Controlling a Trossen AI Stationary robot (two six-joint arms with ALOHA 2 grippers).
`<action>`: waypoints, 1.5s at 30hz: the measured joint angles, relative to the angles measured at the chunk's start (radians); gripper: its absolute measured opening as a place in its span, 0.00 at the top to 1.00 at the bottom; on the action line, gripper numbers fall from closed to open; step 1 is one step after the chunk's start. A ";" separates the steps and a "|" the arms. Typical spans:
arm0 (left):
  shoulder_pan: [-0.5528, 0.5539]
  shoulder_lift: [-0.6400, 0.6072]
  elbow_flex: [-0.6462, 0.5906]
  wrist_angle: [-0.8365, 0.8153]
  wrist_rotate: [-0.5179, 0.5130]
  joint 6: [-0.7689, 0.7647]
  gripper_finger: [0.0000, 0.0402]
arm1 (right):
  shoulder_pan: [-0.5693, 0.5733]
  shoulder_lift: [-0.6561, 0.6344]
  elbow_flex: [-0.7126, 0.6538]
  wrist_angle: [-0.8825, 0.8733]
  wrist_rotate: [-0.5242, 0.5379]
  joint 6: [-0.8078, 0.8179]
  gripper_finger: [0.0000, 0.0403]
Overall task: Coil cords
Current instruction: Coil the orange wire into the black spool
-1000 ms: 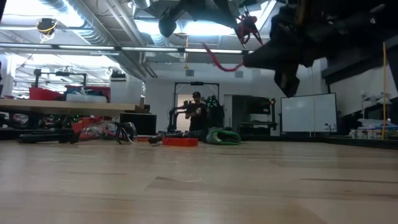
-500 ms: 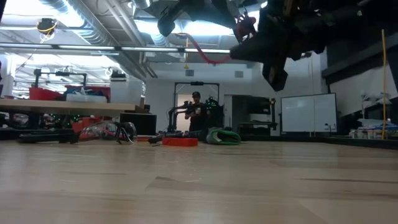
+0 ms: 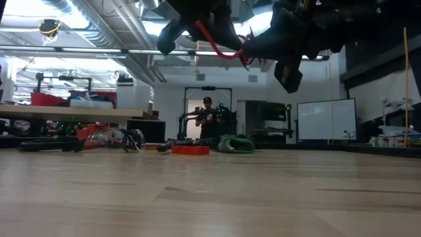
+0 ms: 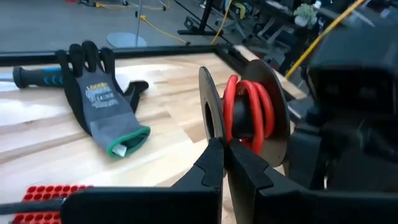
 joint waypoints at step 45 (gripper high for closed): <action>-0.029 0.000 -0.049 -0.048 0.139 0.099 1.00 | 0.000 0.000 0.000 0.016 -0.082 0.002 0.91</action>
